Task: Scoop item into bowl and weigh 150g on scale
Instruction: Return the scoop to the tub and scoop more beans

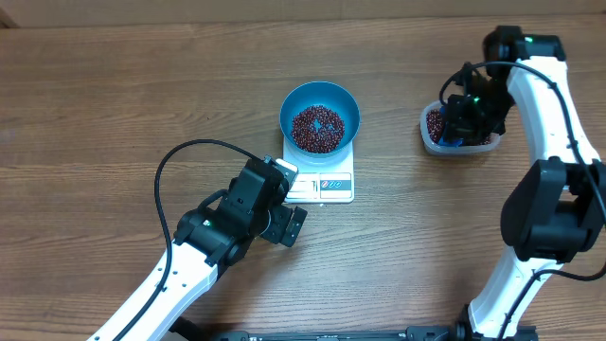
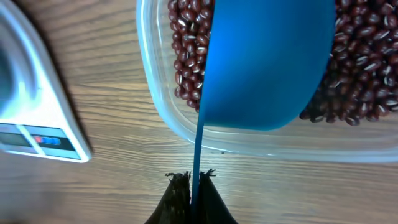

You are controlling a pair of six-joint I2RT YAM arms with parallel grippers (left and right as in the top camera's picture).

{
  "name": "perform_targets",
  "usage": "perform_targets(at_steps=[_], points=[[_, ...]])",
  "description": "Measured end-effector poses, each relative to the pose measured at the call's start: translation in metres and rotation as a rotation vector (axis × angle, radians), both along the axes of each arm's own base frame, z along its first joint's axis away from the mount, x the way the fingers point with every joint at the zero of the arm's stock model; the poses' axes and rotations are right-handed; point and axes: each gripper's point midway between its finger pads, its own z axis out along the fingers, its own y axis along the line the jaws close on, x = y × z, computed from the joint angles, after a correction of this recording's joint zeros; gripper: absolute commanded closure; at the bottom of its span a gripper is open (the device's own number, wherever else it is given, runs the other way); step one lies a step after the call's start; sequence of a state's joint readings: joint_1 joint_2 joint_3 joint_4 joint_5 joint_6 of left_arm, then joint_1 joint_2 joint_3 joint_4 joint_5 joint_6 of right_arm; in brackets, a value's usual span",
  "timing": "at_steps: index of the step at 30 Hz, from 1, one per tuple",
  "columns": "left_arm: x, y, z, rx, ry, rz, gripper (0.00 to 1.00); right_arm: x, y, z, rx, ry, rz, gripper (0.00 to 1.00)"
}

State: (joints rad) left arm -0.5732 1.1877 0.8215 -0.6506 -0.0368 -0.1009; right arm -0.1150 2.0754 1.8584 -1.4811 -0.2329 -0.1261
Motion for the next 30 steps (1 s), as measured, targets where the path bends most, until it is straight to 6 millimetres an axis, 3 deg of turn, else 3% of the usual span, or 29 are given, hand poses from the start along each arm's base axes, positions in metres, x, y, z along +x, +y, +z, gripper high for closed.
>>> perform_targets(at_steps=[12, 30], points=[[0.0, 0.0, 0.0, 0.0, 0.0, 0.0, 0.0, 0.007, -0.042, 0.017, 0.305, -0.103, -0.149, 0.96], [0.0, 0.0, 0.0, 0.0, 0.0, 0.0, 0.0, -0.001, -0.061, 0.046, 0.544, -0.231, -0.161, 0.96]])
